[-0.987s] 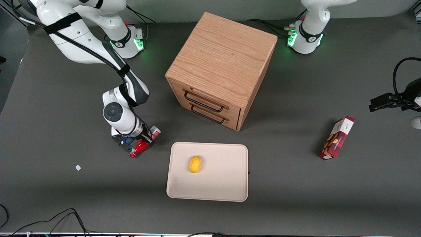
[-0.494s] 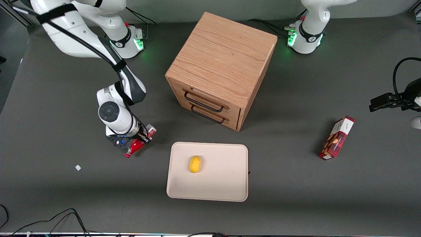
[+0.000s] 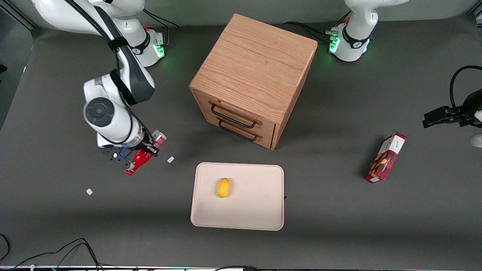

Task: Place coke bottle on tray
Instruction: 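Close the right gripper around the bottle's body, then lift the bottle and tilt it upright with the right gripper, then carry the upright bottle over the white tray beside the lemon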

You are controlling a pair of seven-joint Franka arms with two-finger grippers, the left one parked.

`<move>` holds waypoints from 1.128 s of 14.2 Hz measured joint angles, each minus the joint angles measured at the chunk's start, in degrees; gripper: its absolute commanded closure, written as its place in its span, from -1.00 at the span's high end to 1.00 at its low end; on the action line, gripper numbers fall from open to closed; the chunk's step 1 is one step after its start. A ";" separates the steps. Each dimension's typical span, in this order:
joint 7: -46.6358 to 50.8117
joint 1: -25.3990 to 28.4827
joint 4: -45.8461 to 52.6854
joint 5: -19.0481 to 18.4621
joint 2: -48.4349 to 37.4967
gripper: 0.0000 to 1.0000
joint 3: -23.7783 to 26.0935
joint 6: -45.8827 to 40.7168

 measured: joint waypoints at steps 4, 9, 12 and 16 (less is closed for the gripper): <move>-5.77 -2.01 12.34 2.91 -1.19 -1.00 0.00 -12.75; -9.70 -1.95 27.21 3.57 4.44 -1.00 0.03 -21.88; -11.62 0.91 38.94 3.39 14.65 -1.00 -0.11 -23.65; -16.16 9.71 48.43 2.70 28.04 -1.00 -4.29 -18.66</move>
